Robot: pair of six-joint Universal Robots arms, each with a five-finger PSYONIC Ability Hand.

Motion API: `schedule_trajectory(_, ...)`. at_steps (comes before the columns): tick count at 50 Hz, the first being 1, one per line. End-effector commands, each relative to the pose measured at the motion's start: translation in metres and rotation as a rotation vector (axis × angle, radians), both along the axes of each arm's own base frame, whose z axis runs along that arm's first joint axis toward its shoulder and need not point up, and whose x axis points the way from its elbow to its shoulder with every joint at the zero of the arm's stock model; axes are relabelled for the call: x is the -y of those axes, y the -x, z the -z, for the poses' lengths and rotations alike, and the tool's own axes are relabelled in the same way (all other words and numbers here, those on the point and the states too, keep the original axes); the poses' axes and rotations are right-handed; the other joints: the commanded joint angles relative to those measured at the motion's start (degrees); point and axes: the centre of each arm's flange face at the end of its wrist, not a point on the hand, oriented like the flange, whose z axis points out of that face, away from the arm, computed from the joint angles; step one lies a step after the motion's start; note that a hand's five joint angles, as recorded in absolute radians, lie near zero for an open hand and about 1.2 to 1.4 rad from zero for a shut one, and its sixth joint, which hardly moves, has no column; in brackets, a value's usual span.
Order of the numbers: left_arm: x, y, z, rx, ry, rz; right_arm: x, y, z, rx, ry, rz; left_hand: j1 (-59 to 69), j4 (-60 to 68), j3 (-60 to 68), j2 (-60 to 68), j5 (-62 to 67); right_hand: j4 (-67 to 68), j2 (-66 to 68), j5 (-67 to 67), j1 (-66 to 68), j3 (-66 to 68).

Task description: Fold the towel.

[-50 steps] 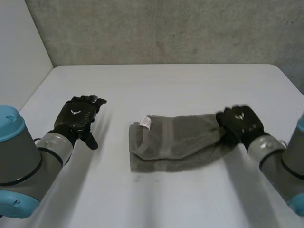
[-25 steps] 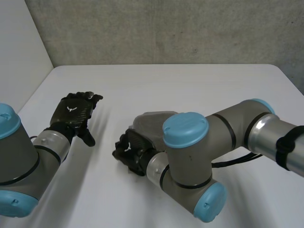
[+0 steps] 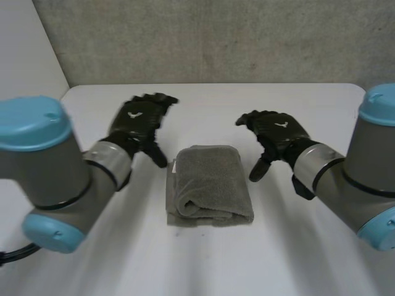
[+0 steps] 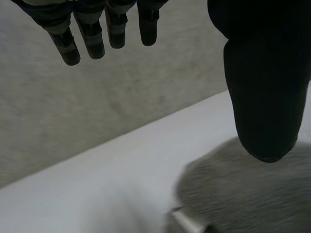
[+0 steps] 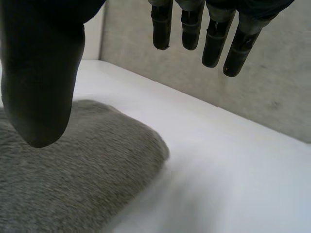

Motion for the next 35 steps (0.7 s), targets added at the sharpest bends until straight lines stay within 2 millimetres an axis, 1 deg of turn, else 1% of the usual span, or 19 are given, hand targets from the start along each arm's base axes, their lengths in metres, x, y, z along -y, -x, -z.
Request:
schedule_trajectory(1,-0.012,0.035,0.039,0.029,-0.169,0.061,0.008,0.006,0.012,-0.003,-0.039,0.027,0.47,0.87,0.87,0.98,-1.28,-4.74,-4.29,-3.2,-3.21,-3.68)
schedule_trajectory(2,-0.012,0.035,0.051,0.052,-0.194,0.04,0.008,0.006,0.012,-0.003,-0.039,0.027,0.31,0.7,0.7,0.81,-1.45,-4.74,-4.29,-3.2,-3.21,-3.68)
schedule_trajectory(3,-0.012,0.035,0.051,0.053,-0.194,0.04,0.009,0.004,0.02,-0.012,-0.056,0.022,0.3,0.7,0.7,0.81,-1.45,-4.74,-4.29,-3.2,-3.21,-3.68)
schedule_trajectory(4,-0.01,0.034,0.06,0.072,-0.209,0.007,0.009,0.001,0.03,-0.028,-0.074,0.013,0.3,0.7,0.7,0.81,-1.45,-4.74,-4.29,-3.2,-3.21,-3.68)
schedule_trajectory(5,-0.009,0.031,0.069,0.095,-0.221,-0.028,0.009,0.001,0.03,-0.028,-0.074,0.012,0.3,0.7,0.7,0.81,-1.45,-4.74,-4.29,-3.2,-3.21,-3.68)
schedule_trajectory(7,-0.008,0.027,0.077,0.119,-0.229,-0.06,0.011,-0.004,0.045,-0.046,-0.106,0.002,0.14,0.53,0.54,0.64,-1.61,-4.74,-4.29,-3.2,-3.21,-3.68)
schedule_trajectory(10,-0.009,0.022,0.088,0.155,-0.249,-0.099,0.011,-0.012,0.057,-0.059,-0.128,-0.019,0.09,0.48,0.49,0.59,-1.66,-4.74,-4.29,-3.2,-3.21,-3.68)
schedule_trajectory(19,-0.018,0.01,0.104,0.208,-0.286,-0.116,0.001,-0.035,0.095,-0.168,-0.131,-0.113,0.09,0.48,0.49,0.59,-1.66,-4.74,-4.29,-3.2,-3.21,-3.68)
schedule_trajectory(22,-0.018,0.009,0.102,0.226,-0.274,-0.111,0.002,-0.036,0.097,-0.185,-0.118,-0.113,0.09,0.48,0.49,0.59,-1.66,-4.74,-4.29,-3.2,-3.21,-3.68)
schedule_trajectory(25,-0.018,0.009,0.096,0.238,-0.25,-0.103,0.004,-0.036,0.092,-0.202,-0.092,-0.104,0.09,0.48,0.49,0.59,-1.66,-4.74,-4.29,-3.2,-3.21,-3.68)
schedule_trajectory(26,-0.018,0.009,0.096,0.238,-0.25,-0.103,0.005,-0.036,0.085,-0.192,-0.076,-0.097,0.09,0.48,0.49,0.59,-1.66,-4.74,-4.29,-3.2,-3.21,-3.68)
schedule_trajectory(27,-0.018,0.009,0.087,0.235,-0.226,-0.099,0.006,-0.036,0.073,-0.176,-0.051,-0.093,0.09,0.48,0.49,0.59,-1.66,-4.74,-4.29,-3.2,-3.21,-3.68)
schedule_trajectory(28,-0.018,0.01,0.077,0.225,-0.2,-0.096,0.006,-0.036,0.073,-0.176,-0.05,-0.093,0.09,0.48,0.49,0.59,-1.66,-4.74,-4.29,-3.2,-3.21,-3.68)
schedule_trajectory(29,-0.018,0.01,0.077,0.225,-0.199,-0.096,0.007,-0.035,0.055,-0.154,-0.01,-0.085,0.09,0.48,0.49,0.59,-1.66,-4.74,-4.29,-3.2,-3.21,-3.68)
schedule_trajectory(30,-0.017,0.011,0.066,0.21,-0.172,-0.094,0.008,-0.033,0.037,-0.131,0.031,-0.075,0.09,0.48,0.49,0.59,-1.66,-4.74,-4.29,-3.2,-3.21,-3.68)
schedule_trajectory(31,-0.017,0.011,0.065,0.21,-0.171,-0.094,0.008,-0.033,0.037,-0.131,0.031,-0.075,0.09,0.48,0.49,0.59,-1.66,-4.74,-4.29,-3.2,-3.21,-3.68)
schedule_trajectory(33,-0.016,0.012,0.031,0.152,-0.097,-0.096,0.007,-0.029,0.003,-0.09,0.11,-0.047,0.09,0.48,0.49,0.59,-1.66,-4.74,-4.29,-3.2,-3.21,-3.68)
schedule_trajectory(34,-0.016,0.012,0.012,0.119,-0.055,-0.099,0.007,-0.029,0.002,-0.09,0.111,-0.047,0.09,0.48,0.49,0.59,-1.66,-4.74,-4.29,-3.2,-3.21,-3.68)
schedule_trajectory(35,-0.016,0.012,0.012,0.119,-0.055,-0.099,0.008,-0.025,-0.017,-0.069,0.156,-0.021,0.09,0.48,0.49,0.59,-1.66,-4.74,-4.29,-3.2,-3.21,-3.68)
